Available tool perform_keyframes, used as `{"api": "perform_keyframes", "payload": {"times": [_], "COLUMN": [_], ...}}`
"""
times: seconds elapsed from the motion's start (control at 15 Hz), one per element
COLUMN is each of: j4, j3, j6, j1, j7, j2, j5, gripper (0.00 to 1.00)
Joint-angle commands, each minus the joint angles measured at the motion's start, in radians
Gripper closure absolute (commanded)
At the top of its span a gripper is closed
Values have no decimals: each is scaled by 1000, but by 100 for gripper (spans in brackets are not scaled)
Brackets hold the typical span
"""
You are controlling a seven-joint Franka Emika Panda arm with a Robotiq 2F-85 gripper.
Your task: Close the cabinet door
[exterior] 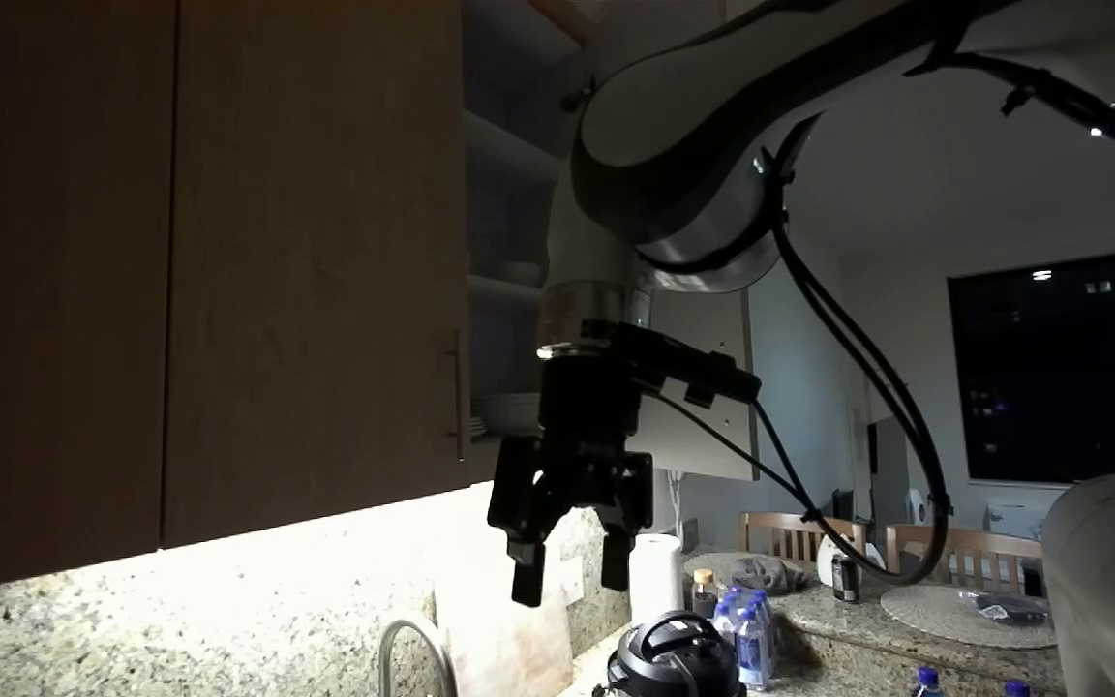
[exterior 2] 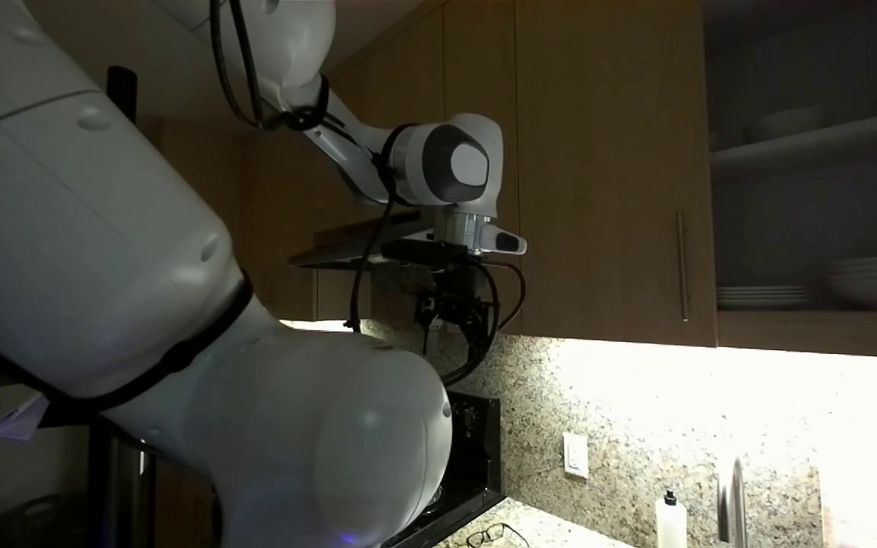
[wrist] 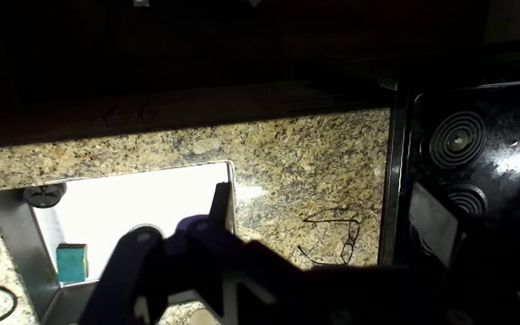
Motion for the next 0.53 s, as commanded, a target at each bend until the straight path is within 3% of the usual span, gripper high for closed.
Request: {"api": "perform_keyframes", "payload": {"times": [0.0, 0.47], "j4": [4, 9], "j3": [-11, -17], "j6": [-75, -229], "j1": [-6, -71], "j7": [-23, -5], "j2": [-42, -218], "j5": [-2, -90], "gripper": [0, 0]}}
